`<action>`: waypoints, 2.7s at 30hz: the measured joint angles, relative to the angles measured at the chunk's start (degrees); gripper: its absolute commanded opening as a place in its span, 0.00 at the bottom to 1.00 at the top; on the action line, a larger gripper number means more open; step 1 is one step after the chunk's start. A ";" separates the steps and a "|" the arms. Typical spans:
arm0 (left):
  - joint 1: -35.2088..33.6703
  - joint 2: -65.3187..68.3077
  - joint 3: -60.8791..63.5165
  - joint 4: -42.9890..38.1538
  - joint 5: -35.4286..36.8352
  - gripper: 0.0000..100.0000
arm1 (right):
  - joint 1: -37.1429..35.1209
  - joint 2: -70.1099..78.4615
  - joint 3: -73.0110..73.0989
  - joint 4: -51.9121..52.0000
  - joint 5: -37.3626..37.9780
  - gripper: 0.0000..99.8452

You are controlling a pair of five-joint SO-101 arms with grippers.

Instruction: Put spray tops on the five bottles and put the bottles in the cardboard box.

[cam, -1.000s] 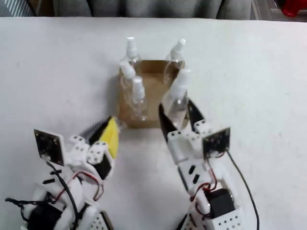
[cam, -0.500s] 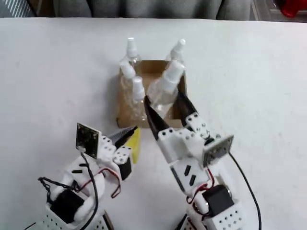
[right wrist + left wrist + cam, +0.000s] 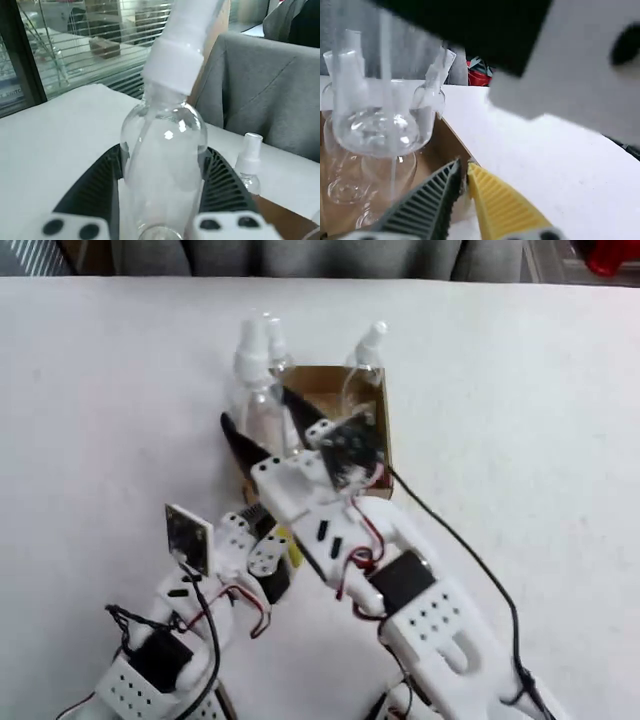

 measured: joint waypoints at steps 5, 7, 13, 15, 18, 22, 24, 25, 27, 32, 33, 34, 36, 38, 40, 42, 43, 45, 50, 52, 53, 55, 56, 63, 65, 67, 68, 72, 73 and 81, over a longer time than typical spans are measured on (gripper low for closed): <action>-0.18 0.00 0.18 0.00 -0.53 0.02 | -0.79 0.79 -0.44 1.67 0.00 0.02; -1.49 0.00 0.18 0.00 -2.11 0.02 | -0.79 0.62 -0.44 5.63 0.00 0.02; -4.57 0.00 0.18 0.00 -3.52 0.02 | -0.53 -4.22 -1.05 15.56 0.00 0.02; -4.75 0.09 0.18 0.00 -3.52 0.02 | -0.53 -5.89 -1.05 18.11 0.00 0.02; -4.75 0.09 0.18 0.00 -3.52 0.02 | -0.53 -8.18 -1.05 21.10 0.00 0.02; -4.75 0.09 0.18 0.62 -3.52 0.02 | -0.35 -9.58 -1.05 22.42 0.00 0.02; -4.84 0.09 0.18 3.25 -3.52 0.02 | 0.09 -9.76 -1.05 22.86 0.00 0.02; -4.92 0.09 0.18 5.19 -3.52 0.02 | 0.70 -9.85 -1.05 23.21 0.00 0.02; -6.15 0.09 0.18 9.41 -3.60 0.02 | 3.08 -9.85 -1.41 23.38 0.00 0.02; -10.46 0.09 0.18 15.47 -8.44 0.02 | 11.25 -9.85 -3.78 23.65 0.00 0.02; -12.48 0.09 0.18 16.09 -10.55 0.02 | 12.84 -9.85 -3.87 23.91 0.00 0.02; -14.95 0.09 0.18 16.88 -12.48 0.02 | 14.24 -9.85 -3.87 24.53 0.00 0.02; -20.22 0.09 0.18 19.43 -16.62 0.02 | 16.88 -9.85 -3.87 26.55 0.00 0.02; -25.85 0.09 0.18 22.33 -19.96 0.02 | 19.25 -9.85 -3.87 28.48 0.00 0.02; -30.86 0.09 0.18 24.53 -22.86 0.02 | 21.10 -9.85 -3.87 29.80 0.00 0.02; -34.02 0.09 0.18 26.20 -24.97 0.02 | 22.15 -9.85 -3.87 30.07 0.00 0.02; -34.90 0.09 0.18 26.99 -25.67 0.02 | 22.77 -9.76 -3.87 30.07 0.00 0.02; -35.69 0.09 0.18 28.13 -26.73 0.02 | 24.26 -8.26 -3.87 30.07 0.00 0.02; -35.96 0.09 0.18 32.18 -31.12 0.02 | 24.97 0.26 -3.87 28.13 0.00 0.02; -35.96 0.09 0.18 32.53 -32.18 0.02 | 24.88 3.87 -3.87 25.67 0.00 0.02; -35.96 0.09 0.18 32.53 -32.44 0.02 | 24.97 5.63 -3.87 24.35 0.00 0.02; -35.96 0.09 0.18 32.53 -32.79 0.02 | 25.05 8.53 -3.87 21.71 0.00 0.02; -35.96 0.09 0.18 32.53 -32.88 0.02 | 25.05 9.93 -3.87 20.57 0.00 0.02; -35.96 0.09 0.18 32.53 -32.97 0.02 | 24.97 18.55 -3.87 13.01 0.00 0.02; -35.96 0.09 0.18 32.53 -32.97 0.02 | 24.97 20.57 -3.87 10.99 0.00 0.02; -35.96 0.09 0.18 32.53 -33.05 0.02 | 24.97 22.68 -3.87 9.41 0.00 0.02; -35.96 0.09 0.18 32.53 -33.05 0.02 | 24.97 23.74 -3.87 8.79 0.00 0.02; -35.96 0.09 0.18 32.53 -33.05 0.02 | 24.97 27.08 -3.87 5.19 0.00 0.02; -35.96 0.09 0.18 32.53 -33.05 0.02 | 24.97 27.69 -3.87 4.13 0.00 0.02; -35.96 0.09 0.18 31.82 -33.05 0.02 | 24.97 31.03 -3.87 0.09 0.00 0.02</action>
